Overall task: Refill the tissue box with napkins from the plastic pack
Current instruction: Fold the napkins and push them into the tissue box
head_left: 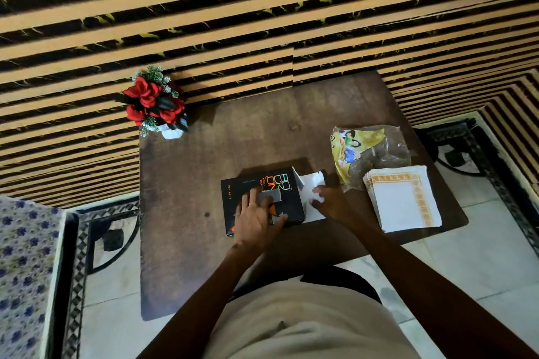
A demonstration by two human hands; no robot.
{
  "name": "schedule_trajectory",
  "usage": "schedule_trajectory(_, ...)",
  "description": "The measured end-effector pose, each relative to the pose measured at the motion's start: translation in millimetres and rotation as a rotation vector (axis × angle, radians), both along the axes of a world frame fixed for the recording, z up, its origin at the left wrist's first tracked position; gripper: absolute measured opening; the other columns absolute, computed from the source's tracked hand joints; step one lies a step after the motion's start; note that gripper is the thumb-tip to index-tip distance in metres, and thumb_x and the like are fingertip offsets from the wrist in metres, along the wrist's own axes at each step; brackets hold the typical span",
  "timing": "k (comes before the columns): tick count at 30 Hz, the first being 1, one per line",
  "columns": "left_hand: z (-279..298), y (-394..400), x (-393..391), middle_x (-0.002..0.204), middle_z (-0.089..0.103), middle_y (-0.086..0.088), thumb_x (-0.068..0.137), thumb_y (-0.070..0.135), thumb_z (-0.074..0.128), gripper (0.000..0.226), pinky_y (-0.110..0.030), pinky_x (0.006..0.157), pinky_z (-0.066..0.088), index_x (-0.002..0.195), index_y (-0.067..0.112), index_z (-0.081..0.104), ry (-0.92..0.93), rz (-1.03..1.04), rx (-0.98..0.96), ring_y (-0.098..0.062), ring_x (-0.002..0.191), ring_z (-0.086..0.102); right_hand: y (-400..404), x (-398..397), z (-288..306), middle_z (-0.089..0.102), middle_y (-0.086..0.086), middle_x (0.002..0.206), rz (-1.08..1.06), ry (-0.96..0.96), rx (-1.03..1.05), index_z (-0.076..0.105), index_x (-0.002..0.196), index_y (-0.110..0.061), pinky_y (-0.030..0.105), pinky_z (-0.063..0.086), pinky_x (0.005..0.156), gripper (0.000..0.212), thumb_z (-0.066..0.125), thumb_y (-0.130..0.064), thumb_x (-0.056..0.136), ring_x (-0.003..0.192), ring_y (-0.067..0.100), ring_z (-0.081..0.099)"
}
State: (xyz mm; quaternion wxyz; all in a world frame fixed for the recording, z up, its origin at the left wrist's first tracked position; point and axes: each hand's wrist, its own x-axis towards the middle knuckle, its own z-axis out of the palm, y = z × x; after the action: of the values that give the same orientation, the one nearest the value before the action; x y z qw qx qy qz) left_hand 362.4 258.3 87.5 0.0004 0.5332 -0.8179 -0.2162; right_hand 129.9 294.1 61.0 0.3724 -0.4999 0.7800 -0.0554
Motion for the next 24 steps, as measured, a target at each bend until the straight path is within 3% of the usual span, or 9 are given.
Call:
schedule_trajectory(2, 3.7, -4.8, -9.8, 0.143, 0.035, -0.006, 0.088, 0.057, 0.049, 0.052, -0.045, 0.111, 0.037, 0.131, 0.026, 0.047, 0.036, -0.006, -0.044, -0.026, 0.133, 0.035, -4.3, -5.0, -13.6, 0.061, 0.004, 0.128, 0.013, 0.066, 0.11, 0.053, 0.123, -0.028, 0.045, 0.048, 0.098, 0.057, 0.044, -0.062, 0.078, 0.116, 0.03, 0.059)
schedule_trajectory(5, 8.2, -16.7, -29.6, 0.144, 0.035, -0.007, 0.09, 0.045, 0.052, 0.042, -0.047, 0.114, 0.033, 0.127, 0.026, 0.05, 0.069, -0.093, -0.073, -0.03, 0.136, 0.033, -7.6, 8.2, 25.1, 0.063, 0.004, 0.125, -0.083, -0.035, 0.068, 0.059, 0.124, -0.021, 0.037, 0.047, 0.098, 0.042, 0.052, -0.04, 0.088, 0.116, 0.026, 0.059)
schedule_trajectory(9, 10.0, -31.5, -62.5, 0.154, 0.027, -0.011, 0.084, 0.038, 0.061, 0.047, -0.057, 0.121, 0.011, 0.129, 0.027, 0.054, -0.04, -0.168, 0.01, -0.037, 0.145, 0.017, -1.6, -12.7, 19.2, 0.068, 0.015, 0.116, -0.361, -0.115, -0.107, 0.065, 0.117, -0.006, 0.036, 0.047, 0.095, 0.03, 0.056, -0.02, 0.091, 0.109, 0.031, 0.063)
schedule_trajectory(12, 5.8, -37.9, -84.6, 0.159, 0.018, -0.009, 0.079, 0.041, 0.067, 0.058, -0.063, 0.119, 0.004, 0.134, 0.031, 0.051, -0.121, -0.146, 0.083, -0.035, 0.148, 0.008, 12.5, -49.7, 18.0, 0.066, 0.024, 0.114, -0.554, 0.01, -0.266, 0.063, 0.112, 0.004, 0.043, 0.047, 0.097, 0.042, 0.052, -0.032, 0.094, 0.108, 0.04, 0.062)
schedule_trajectory(14, 1.8, -40.9, -93.6, 0.162, 0.011, -0.008, 0.079, 0.046, 0.068, 0.062, -0.066, 0.116, -0.001, 0.137, 0.034, 0.049, -0.214, -0.147, 0.126, -0.035, 0.15, 0.002, 22.9, -76.8, 23.7, 0.06, 0.021, 0.123, -0.591, 0.076, -0.196, 0.057, 0.123, -0.005, 0.044, 0.045, 0.099, 0.041, 0.061, -0.026, 0.088, 0.114, 0.039, 0.056)
schedule_trajectory(18, -5.5, -39.6, -115.1, 0.163, 0.005, -0.007, 0.073, 0.054, 0.071, 0.083, -0.075, 0.111, 0.002, 0.145, 0.035, 0.035, -0.358, -0.142, 0.146, -0.036, 0.15, -0.003, 49.2, -149.6, 13.6, 0.043, 0.022, 0.14, -0.68, 0.239, -0.047, 0.037, 0.139, -0.008, 0.054, 0.038, 0.107, 0.073, 0.07, -0.035, 0.08, 0.13, 0.044, 0.041)
schedule_trajectory(20, -6.1, -38.3, -125.1, 0.162, 0.003, -0.007, 0.068, 0.057, 0.074, 0.099, -0.077, 0.109, 0.005, 0.149, 0.033, 0.024, -0.385, -0.132, 0.175, -0.036, 0.15, -0.004, 60.1, -183.6, 7.2, 0.042, 0.023, 0.142, -0.692, 0.164, 0.022, 0.033, 0.142, -0.006, 0.055, 0.036, 0.108, 0.08, 0.072, -0.038, 0.079, 0.132, 0.044, 0.04)
schedule_trajectory(24, -7.5, -33.6, -144.0, 0.163, -0.005, -0.005, 0.057, 0.062, 0.079, 0.115, -0.079, 0.105, 0.002, 0.151, 0.026, 0.022, -0.447, -0.134, 0.174, -0.033, 0.15, -0.006, 72.9, -222.8, -2.7, 0.063, 0.017, 0.124, -0.746, -0.206, 0.023, 0.057, 0.124, -0.007, 0.048, 0.048, 0.096, 0.052, 0.074, -0.026, 0.08, 0.111, 0.034, 0.061)
